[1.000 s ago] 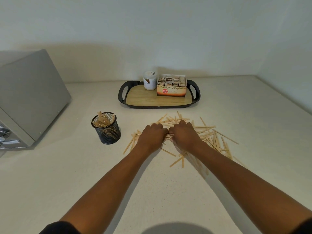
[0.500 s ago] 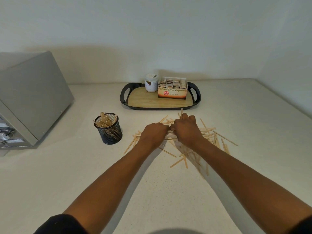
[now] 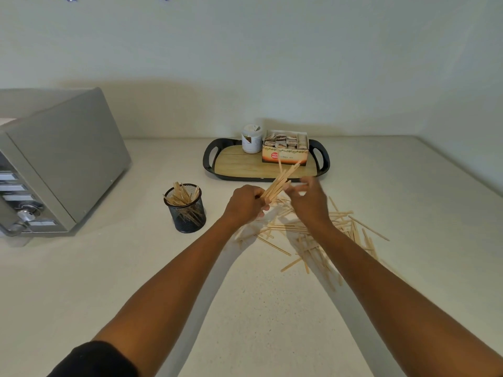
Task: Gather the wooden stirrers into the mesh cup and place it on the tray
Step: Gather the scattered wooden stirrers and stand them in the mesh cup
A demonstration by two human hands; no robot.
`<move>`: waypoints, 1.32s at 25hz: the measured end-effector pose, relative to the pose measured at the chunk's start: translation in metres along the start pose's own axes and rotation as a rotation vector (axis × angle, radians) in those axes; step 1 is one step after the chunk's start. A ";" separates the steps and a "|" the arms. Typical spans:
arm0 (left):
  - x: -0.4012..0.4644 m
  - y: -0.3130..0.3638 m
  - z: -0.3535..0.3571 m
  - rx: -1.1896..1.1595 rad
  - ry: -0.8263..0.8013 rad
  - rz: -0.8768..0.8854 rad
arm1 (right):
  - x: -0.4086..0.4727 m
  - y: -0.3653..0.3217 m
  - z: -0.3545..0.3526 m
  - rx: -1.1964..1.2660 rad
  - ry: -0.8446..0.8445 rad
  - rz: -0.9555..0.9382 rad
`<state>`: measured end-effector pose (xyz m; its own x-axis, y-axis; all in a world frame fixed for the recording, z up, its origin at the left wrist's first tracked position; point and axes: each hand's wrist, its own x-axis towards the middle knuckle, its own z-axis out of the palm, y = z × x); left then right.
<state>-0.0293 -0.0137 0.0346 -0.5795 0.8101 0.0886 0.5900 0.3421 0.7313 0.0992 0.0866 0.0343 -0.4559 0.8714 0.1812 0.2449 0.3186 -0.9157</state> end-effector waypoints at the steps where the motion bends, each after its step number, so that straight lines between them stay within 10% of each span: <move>1: -0.002 0.002 -0.001 -0.043 0.009 0.005 | -0.002 -0.004 0.006 0.072 -0.133 0.093; 33: -0.025 -0.038 -0.190 0.099 0.466 0.065 | 0.019 -0.202 0.152 -0.202 -0.397 -0.508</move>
<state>-0.1439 -0.1373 0.1333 -0.7169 0.5394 0.4417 0.6706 0.3600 0.6486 -0.0888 -0.0176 0.1682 -0.8271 0.4040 0.3908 0.0549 0.7499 -0.6593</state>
